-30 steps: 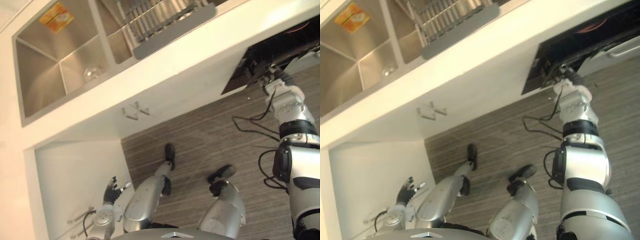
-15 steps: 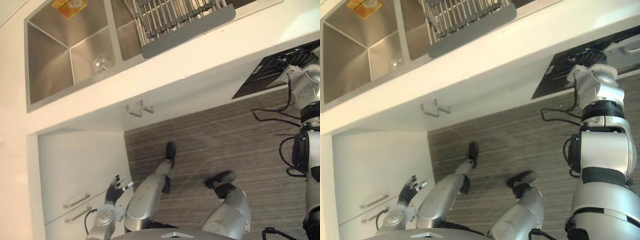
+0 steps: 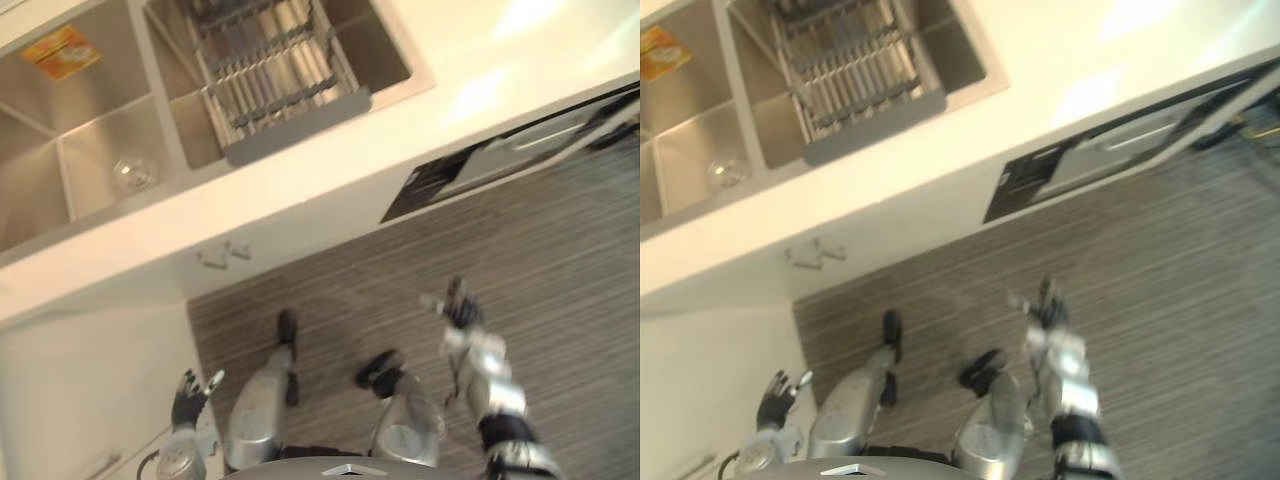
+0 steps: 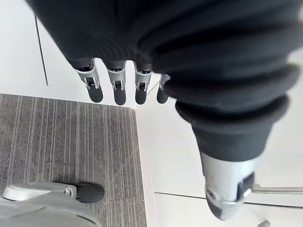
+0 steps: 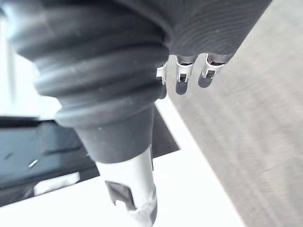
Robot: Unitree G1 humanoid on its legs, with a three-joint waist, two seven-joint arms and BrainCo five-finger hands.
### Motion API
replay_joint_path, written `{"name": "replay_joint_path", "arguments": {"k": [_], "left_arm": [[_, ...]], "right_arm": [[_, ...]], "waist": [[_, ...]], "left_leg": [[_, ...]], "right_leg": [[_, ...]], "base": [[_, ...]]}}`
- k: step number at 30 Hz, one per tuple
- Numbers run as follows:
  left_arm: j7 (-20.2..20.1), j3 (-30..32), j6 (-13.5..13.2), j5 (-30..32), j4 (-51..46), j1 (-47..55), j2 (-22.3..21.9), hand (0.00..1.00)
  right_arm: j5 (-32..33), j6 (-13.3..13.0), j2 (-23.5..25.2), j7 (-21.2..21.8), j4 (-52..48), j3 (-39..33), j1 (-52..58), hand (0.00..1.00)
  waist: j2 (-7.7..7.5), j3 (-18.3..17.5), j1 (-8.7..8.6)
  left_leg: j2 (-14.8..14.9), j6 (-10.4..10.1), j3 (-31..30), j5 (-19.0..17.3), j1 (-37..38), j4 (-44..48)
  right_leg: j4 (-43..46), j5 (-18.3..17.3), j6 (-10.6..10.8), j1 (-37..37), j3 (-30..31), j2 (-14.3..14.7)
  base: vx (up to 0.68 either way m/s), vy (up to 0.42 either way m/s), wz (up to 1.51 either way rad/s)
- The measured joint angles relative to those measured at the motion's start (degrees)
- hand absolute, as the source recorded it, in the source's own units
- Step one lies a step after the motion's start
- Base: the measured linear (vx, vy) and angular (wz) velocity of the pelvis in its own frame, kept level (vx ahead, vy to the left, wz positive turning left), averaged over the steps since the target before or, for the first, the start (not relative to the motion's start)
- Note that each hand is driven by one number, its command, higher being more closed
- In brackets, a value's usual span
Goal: Walk over to the sink, pick up the cup, carry it to the dishwasher, place the cup inside the dishwasher, then close the dishwasher door
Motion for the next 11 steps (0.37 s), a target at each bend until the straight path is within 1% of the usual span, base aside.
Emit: {"name": "replay_joint_path", "arguments": {"k": [1,2,3,4,5,6,7,8,9,10,11], "left_arm": [[-0.62,0.35,0.38,0.05,1.76,0.23,0.37,0.00],[-0.97,0.37,0.50,0.09,3.57,0.52,0.64,0.00],[-1.12,0.33,0.49,0.15,4.15,0.57,0.79,0.00],[-1.36,-0.03,0.47,0.28,5.94,0.45,1.02,0.00],[-1.51,-0.12,0.50,0.50,7.55,-0.86,1.69,0.00],[-1.63,-0.03,0.62,0.64,8.55,-1.97,1.81,0.00],[-2.01,0.35,1.07,0.81,10.03,-3.80,2.03,0.00],[-3.23,0.65,1.32,1.33,10.91,-5.22,2.59,0.00],[-3.69,1.36,1.52,1.54,11.67,-6.15,2.49,0.00],[-4.38,2.69,1.95,2.45,12.74,-6.71,0.89,0.00],[-4.60,4.07,1.97,2.66,12.58,-6.84,0.00,0.00]], "right_arm": [[-0.75,-2.34,1.52,-0.57,4.40,-1.19,1.98,0.00],[-2.09,-4.81,2.33,-1.26,9.04,-1.61,3.61,0.00],[-2.81,-6.06,2.63,-1.47,11.25,-1.81,4.37,0.00],[-4.08,-8.15,3.64,-0.80,15.56,-2.47,5.76,0.00],[-4.12,-9.31,5.19,0.84,19.51,-3.85,6.86,0.00],[-4.18,-10.05,5.65,1.32,21.30,-3.98,6.87,0.00],[-4.40,-11.32,6.56,1.83,23.73,-4.41,7.15,0.00],[-4.50,-12.41,7.50,2.63,25.53,-5.96,7.84,0.00],[-4.51,-12.73,7.76,2.68,26.31,-7.04,8.06,0.00],[-4.60,-12.81,8.68,2.59,26.66,-9.19,8.52,0.00],[-4.62,-13.15,8.91,2.58,26.56,-10.11,9.46,0.00]], "waist": [[-0.81,-1.27,-0.03],[-1.25,-3.79,-0.37],[-1.53,-5.06,-0.51],[-1.02,-7.36,-1.00],[-1.60,-9.36,-1.75],[-1.76,-9.59,-2.18],[-2.73,-9.97,-2.61],[-4.87,-10.91,-2.75],[-5.80,-11.12,-3.26],[-5.82,-11.97,-2.77],[-5.89,-12.26,-2.64]], "left_leg": [[0.50,0.06,0.79,-1.17,2.42,0.00],[0.85,0.56,0.52,-1.89,4.44,0.22],[1.05,1.10,-0.07,-2.14,5.30,0.34],[2.16,1.50,-2.23,-2.59,6.33,0.37],[3.56,1.57,-5.11,-2.66,5.98,0.37],[3.98,1.40,-6.60,-2.55,5.90,0.38],[3.59,1.19,-9.14,-2.44,5.63,0.37],[1.22,1.17,-11.21,-2.42,5.08,0.33],[0.13,1.34,-12.24,-2.53,4.91,0.02],[-0.05,2.30,-8.45,-3.74,5.50,1.05],[-0.09,3.19,-4.62,-5.16,5.02,3.99]], "right_leg": [[2.66,2.32,-2.40,0.34,3.06,-0.15],[4.04,4.72,-3.97,0.81,6.14,0.54],[4.37,5.79,-3.97,1.08,8.13,1.33],[1.87,4.95,-1.93,1.32,13.84,5.01],[-5.15,1.26,-0.13,2.68,19.80,11.77],[-9.35,0.32,-0.29,3.58,22.57,15.02],[-17.67,0.16,-0.32,4.85,26.94,19.25],[-23.02,1.82,-1.05,5.30,30.75,19.95],[-22.89,3.69,-1.55,6.34,31.53,19.78],[-21.60,1.82,0.58,6.64,29.69,18.71],[-20.39,0.73,1.99,6.83,28.93,17.83]], "base": [[0.17,0.085,-0.32],[0.17,0.106,-0.14],[0.22,0.072,0.28],[0.22,-0.041,0.70],[0.18,-0.075,0.89],[0.09,-0.112,1.12],[0.03,-0.120,1.21],[0.04,-0.110,1.33],[0.06,-0.075,1.27],[0.08,-0.021,0.92],[0.06,-0.008,0.55]]}}
